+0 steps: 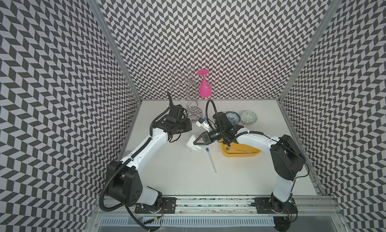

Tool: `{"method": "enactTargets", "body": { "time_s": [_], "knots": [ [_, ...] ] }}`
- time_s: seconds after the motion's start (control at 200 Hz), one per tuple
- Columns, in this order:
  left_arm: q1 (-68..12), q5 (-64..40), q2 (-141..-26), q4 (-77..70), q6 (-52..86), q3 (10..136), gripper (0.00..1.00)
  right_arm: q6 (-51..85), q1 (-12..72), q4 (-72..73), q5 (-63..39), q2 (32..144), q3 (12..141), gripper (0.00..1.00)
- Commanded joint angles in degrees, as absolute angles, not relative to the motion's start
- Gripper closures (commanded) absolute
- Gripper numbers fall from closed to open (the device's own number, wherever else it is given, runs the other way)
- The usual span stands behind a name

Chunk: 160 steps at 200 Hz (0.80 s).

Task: Wipe the exteriors of test tubes
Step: Wipe the dirt from the test tube.

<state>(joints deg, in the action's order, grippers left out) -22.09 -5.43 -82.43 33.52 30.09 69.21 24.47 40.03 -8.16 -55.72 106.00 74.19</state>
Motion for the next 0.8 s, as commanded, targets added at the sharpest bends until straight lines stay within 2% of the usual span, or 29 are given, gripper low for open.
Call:
{"method": "enactTargets", "body": {
  "time_s": [0.0, 0.346, 0.796],
  "knots": [
    [-21.97, -4.35, -81.47, 32.17, 31.05, 68.89, 0.93, 19.84, 39.67, -12.25, -53.48, 107.92, 76.69, 1.0],
    [-23.71, -3.78, -80.2, 32.52, 32.77, 67.63, 0.93, 18.15, 39.13, -14.95, -53.83, 111.84, 83.95, 1.0],
    [-27.23, -3.34, -80.31, 31.9, 35.11, 67.93, 0.93, 17.44, 33.82, -18.16, -54.31, 119.36, 96.08, 1.0]
  ]
}}
